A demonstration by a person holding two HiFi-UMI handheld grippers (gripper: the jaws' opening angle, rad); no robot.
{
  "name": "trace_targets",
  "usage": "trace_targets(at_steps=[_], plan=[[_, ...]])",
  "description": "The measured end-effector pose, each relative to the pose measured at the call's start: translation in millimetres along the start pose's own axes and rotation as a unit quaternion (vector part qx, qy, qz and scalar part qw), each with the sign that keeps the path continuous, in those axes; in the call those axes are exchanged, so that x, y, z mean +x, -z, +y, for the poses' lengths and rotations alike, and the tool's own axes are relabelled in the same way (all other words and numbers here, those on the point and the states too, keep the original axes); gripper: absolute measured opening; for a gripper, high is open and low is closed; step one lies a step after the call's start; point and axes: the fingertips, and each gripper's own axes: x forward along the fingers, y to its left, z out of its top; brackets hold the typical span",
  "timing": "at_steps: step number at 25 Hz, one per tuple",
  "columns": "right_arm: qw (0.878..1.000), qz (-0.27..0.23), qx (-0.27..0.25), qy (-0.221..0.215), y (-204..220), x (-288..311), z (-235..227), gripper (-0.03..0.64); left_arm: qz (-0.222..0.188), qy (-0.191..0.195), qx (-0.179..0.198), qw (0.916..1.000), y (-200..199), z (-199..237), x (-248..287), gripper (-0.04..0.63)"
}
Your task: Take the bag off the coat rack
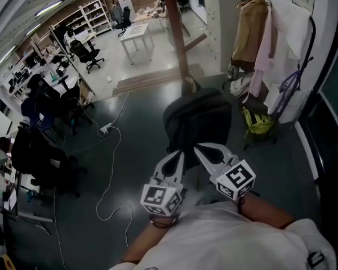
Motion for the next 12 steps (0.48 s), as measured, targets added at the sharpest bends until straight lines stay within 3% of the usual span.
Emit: trace_targets(at_steps=[5, 12], plan=[[1.000, 0.009, -0.009, -0.014, -5, 6, -55, 0.003, -0.007, -0.015, -0.025, 0.9996, -5, 6, 53, 0.000], [0.999, 0.003, -0.038, -0.027, -36, 26, -112, 0.003, -0.018, -0.030, 0.007, 0.9994, -33, 16, 84, 0.000]])
